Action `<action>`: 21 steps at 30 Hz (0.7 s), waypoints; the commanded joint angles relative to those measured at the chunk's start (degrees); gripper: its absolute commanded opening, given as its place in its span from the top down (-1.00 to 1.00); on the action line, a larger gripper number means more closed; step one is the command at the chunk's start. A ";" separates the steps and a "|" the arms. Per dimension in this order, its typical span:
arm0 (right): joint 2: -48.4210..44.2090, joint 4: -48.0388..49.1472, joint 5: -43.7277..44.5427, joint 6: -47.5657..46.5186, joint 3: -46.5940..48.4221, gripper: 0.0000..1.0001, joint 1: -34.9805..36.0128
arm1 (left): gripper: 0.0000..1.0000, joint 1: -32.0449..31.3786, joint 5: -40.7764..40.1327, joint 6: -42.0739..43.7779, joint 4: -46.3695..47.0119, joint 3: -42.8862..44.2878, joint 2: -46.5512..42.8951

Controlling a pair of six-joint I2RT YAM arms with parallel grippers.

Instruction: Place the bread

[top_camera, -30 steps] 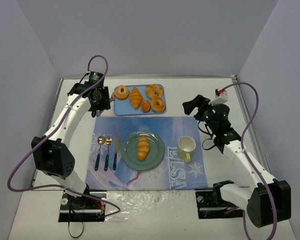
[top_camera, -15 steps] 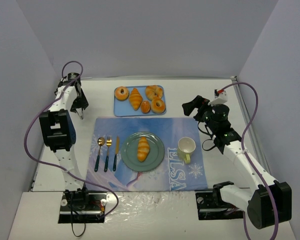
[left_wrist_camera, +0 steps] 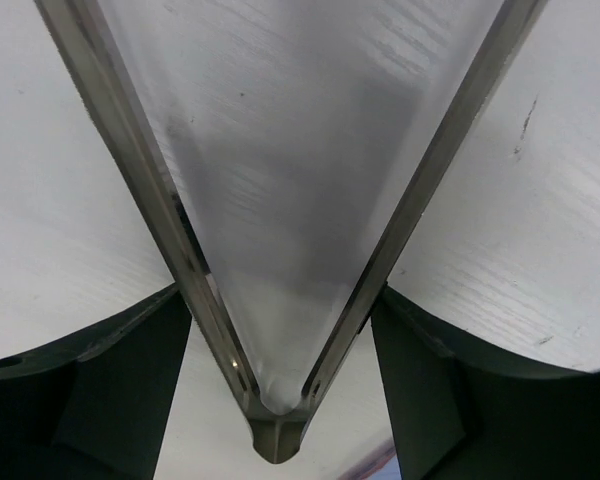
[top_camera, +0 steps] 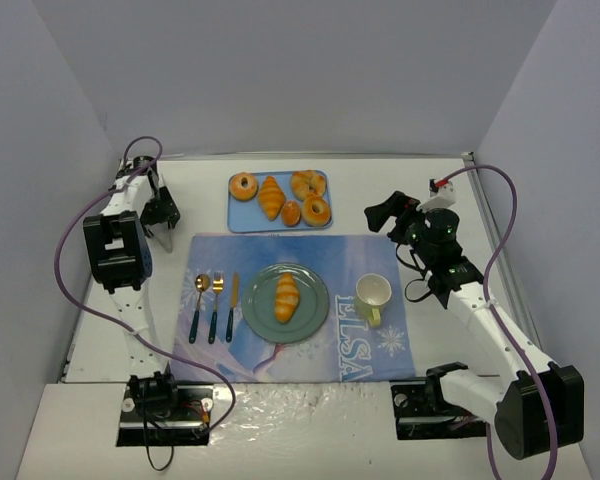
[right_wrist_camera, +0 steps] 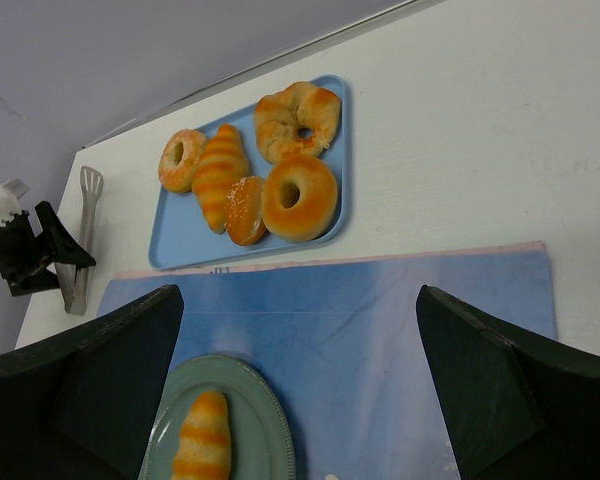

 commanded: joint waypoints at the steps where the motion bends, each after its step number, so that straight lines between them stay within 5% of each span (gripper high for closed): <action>1: -1.60 4.24 0.83 -0.24 0.08 -1.00 0.39 | -0.41 -0.11 1.10 -0.31 -0.87 1.64 -0.81; 12: -1.49 4.33 0.67 -0.07 0.21 -1.00 0.42 | -0.56 -1.31 -1.12 -0.24 -3.23 -0.41 -11.71; 21: -0.47 3.64 0.41 -0.86 1.47 -1.00 0.65 | -0.61 -13.83 -5.17 3.85 -6.16 -3.45 -29.46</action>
